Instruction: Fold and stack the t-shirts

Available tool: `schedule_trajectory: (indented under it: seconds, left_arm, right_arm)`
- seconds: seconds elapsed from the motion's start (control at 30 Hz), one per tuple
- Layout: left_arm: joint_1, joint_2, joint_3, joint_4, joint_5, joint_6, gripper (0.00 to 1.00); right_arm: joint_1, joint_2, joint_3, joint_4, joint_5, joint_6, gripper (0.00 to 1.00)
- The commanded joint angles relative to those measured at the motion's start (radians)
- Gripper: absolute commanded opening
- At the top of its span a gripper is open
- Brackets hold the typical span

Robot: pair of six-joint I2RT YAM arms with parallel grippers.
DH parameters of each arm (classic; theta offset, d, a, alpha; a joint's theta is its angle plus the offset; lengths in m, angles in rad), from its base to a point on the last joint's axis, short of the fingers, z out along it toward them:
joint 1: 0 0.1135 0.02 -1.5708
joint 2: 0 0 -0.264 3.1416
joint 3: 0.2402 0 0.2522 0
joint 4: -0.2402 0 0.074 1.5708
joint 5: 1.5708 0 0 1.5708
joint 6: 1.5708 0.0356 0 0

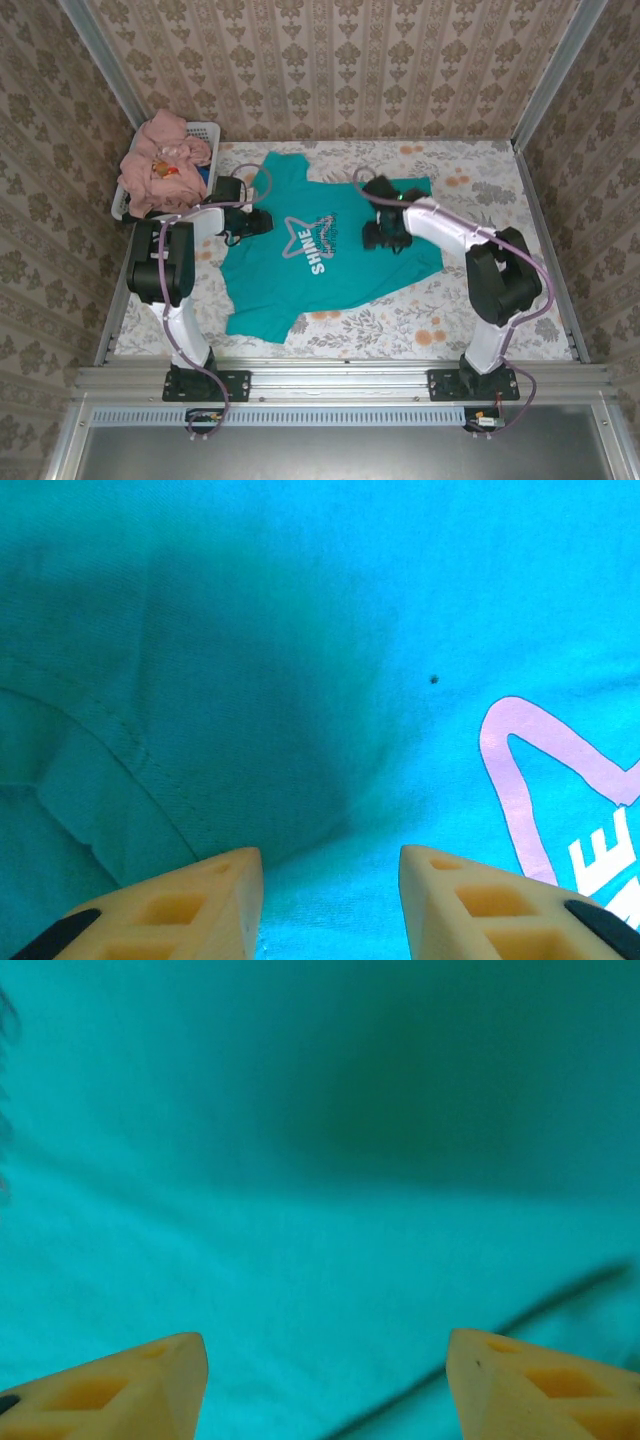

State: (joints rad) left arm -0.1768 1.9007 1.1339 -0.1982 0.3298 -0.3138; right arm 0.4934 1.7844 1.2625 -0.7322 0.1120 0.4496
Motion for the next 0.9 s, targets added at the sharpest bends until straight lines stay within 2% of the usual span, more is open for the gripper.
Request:
schedule_trajectory:
  seconds: [0.0,0.27,0.43,0.53,0.87]
  left_arm:
    - [0.017,0.018,0.017,-0.041,0.004,0.001,0.43]
    - [0.025,0.023,0.008,-0.022,0.025,-0.002,0.43]
    - [0.028,0.026,0.008,-0.023,0.034,0.004,0.43]
    - [0.033,0.021,0.001,-0.022,0.032,0.006,0.42]
    - [0.040,0.033,0.001,-0.017,0.047,0.008,0.42]
  right_arm:
    - [-0.006,-0.068,-0.140,-0.002,0.095,0.135,0.67]
    - [-0.027,-0.104,-0.268,-0.026,0.150,0.204,0.68]
    - [-0.077,-0.080,-0.230,0.018,0.144,0.193,0.56]
    - [-0.093,-0.055,-0.182,0.001,0.155,0.183,0.53]
    - [-0.159,-0.059,-0.143,-0.011,0.156,0.164,0.53]
